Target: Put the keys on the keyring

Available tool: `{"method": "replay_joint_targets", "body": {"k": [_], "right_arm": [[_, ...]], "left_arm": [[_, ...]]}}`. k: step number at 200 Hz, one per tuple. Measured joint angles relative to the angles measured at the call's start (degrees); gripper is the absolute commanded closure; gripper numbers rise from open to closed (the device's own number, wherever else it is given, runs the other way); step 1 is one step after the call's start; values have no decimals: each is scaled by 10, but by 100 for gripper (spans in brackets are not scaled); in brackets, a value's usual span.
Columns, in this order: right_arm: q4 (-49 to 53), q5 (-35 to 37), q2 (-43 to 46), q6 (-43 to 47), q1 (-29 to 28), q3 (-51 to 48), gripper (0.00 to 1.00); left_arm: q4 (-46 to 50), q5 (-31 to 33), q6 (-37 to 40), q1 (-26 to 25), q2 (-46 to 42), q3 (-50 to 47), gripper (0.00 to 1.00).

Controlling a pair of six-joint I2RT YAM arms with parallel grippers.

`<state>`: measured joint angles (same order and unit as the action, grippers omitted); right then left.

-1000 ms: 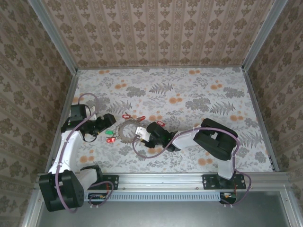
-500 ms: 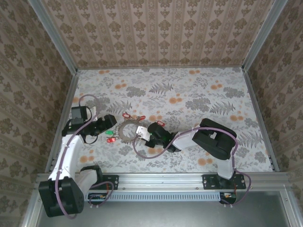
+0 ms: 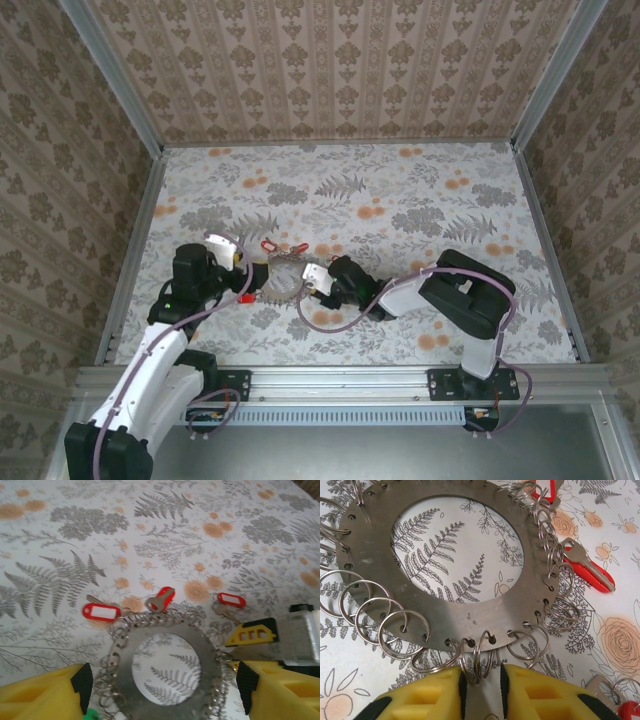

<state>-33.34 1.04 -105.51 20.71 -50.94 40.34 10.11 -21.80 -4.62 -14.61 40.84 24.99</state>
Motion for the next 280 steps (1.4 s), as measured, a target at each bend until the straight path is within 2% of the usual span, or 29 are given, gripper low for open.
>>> {"method": "replay_joint_targets", "body": {"k": [59,101,156,169,192,280], "right_arm": [[-47,-13,2,-17,5,-31,85],[-67,-30,2,-17,10,-42,84],[-83,-45,-3,-15,12,-42,75],[-88,-46,-9,-15,12,-42,76],[-93,-53,-15,-13,12,-38,83],[-94,-70,-18,-12,13,-36,86]], "left_arm": [[-5,9,27,0,18,0,25],[-5,9,30,0,18,0,25],[-5,12,34,0,18,0,26],[-5,12,34,0,18,0,26],[-5,13,34,0,18,0,26],[-5,17,39,0,18,0,26]]}}
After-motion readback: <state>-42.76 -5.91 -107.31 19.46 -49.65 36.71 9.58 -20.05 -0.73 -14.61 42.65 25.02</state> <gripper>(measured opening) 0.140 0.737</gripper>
